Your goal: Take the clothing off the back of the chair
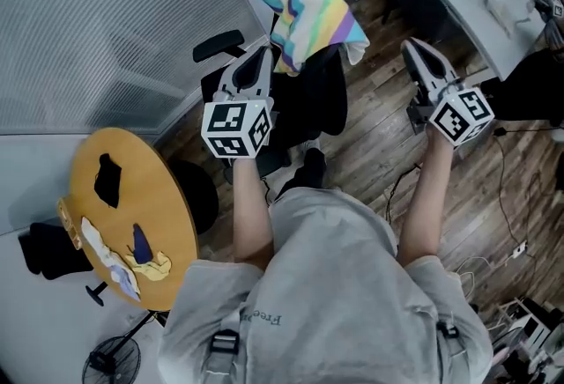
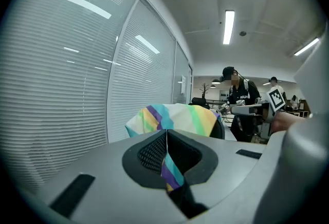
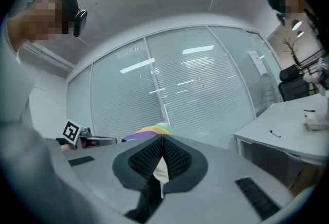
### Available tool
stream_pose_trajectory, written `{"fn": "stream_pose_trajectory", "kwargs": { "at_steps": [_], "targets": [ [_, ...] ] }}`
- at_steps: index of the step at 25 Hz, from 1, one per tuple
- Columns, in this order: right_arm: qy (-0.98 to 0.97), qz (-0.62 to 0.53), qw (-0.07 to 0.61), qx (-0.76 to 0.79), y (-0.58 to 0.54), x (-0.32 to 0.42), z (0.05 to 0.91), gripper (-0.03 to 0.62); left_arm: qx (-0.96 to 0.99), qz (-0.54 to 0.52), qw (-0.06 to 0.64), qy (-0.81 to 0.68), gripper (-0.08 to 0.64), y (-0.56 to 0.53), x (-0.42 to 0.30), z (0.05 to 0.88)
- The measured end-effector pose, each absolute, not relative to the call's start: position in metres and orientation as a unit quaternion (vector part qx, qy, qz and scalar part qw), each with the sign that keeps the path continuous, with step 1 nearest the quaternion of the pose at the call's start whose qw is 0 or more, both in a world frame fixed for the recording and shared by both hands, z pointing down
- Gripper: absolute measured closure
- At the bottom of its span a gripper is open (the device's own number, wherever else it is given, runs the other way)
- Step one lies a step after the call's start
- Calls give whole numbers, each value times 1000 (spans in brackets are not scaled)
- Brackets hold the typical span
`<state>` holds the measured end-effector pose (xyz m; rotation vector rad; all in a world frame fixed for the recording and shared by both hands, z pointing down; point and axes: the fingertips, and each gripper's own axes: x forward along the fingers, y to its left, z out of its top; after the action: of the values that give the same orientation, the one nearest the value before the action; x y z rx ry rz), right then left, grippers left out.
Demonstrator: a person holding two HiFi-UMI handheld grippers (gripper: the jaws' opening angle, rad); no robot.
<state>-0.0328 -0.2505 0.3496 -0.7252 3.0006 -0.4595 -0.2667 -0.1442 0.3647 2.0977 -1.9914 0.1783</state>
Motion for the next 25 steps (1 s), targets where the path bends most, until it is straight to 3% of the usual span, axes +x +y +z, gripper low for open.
{"fn": "stream_pose_trajectory", "kwargs": {
  "at_steps": [6, 8, 12, 15, 25],
  "targets": [
    [993, -87, -68, -31, -261, -88, 342, 565, 781, 27, 137, -608, 523, -177, -276, 360],
    [993, -56, -98, 19, -259, -100, 353, 560, 811, 29, 145, -566, 472, -183, -270, 364],
    [985, -25, -143, 97, -247, -117, 383, 322, 856, 48, 163, -488, 324, -186, -257, 375],
    [981, -10, -157, 115, -252, -130, 390, 270, 884, 73, 157, -434, 224, -187, -240, 387],
    [978, 38, -168, 115, -293, -158, 381, 255, 891, 99, 129, -423, 172, -227, -247, 409]
  ]
}}
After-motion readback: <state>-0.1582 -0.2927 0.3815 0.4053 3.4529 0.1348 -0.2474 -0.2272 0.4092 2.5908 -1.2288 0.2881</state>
